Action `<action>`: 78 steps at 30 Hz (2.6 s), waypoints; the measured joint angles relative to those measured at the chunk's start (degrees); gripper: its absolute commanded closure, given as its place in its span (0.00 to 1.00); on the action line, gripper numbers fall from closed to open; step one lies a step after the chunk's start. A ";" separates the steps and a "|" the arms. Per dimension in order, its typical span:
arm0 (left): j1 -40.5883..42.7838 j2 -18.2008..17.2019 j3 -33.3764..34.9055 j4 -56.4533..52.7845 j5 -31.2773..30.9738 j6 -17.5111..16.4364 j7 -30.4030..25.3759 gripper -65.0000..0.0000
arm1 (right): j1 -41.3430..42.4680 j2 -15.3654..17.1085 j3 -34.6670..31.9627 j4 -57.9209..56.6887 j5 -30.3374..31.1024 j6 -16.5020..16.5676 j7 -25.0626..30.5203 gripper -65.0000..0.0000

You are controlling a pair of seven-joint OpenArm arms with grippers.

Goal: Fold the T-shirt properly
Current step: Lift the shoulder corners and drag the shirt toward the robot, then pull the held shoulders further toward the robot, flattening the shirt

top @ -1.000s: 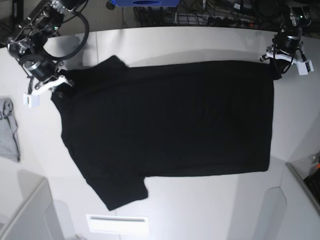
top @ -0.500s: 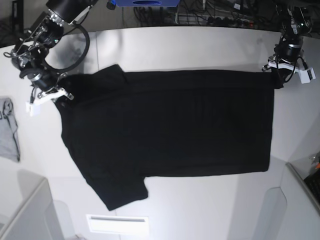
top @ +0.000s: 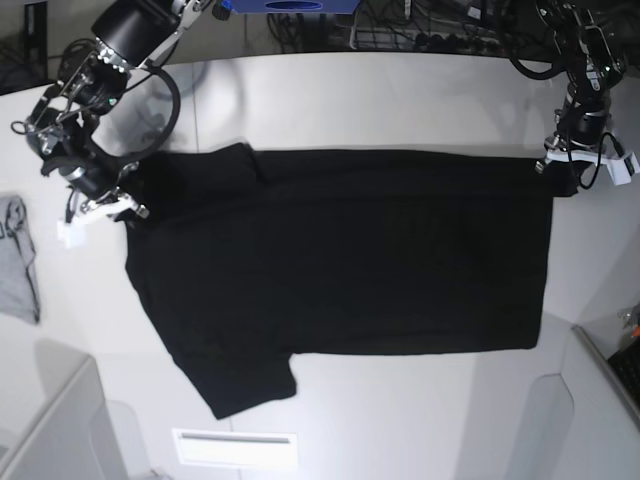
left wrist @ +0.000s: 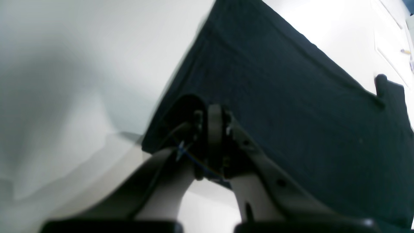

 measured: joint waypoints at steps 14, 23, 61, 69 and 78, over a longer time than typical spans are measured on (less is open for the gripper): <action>-7.96 0.00 -0.24 -5.70 0.39 0.17 6.05 1.00 | 2.34 1.18 -2.95 -4.20 -0.02 -1.99 2.86 1.00; -10.19 -0.94 -0.24 -6.71 0.39 1.68 6.14 1.00 | 4.37 1.33 -2.95 -7.21 -0.04 -2.34 2.84 1.00; -12.07 -1.22 -7.72 -6.69 -0.13 1.88 5.99 0.19 | -2.69 -1.81 -2.19 9.49 0.09 -5.33 5.42 0.57; -1.97 3.48 -13.86 -7.67 0.63 -2.49 6.47 0.19 | -15.78 -4.96 -2.58 15.19 0.50 -13.44 12.57 0.56; -2.14 3.32 -14.01 -14.34 0.46 -6.95 6.19 0.19 | -16.70 -5.03 -2.58 5.09 1.16 -13.44 15.78 0.47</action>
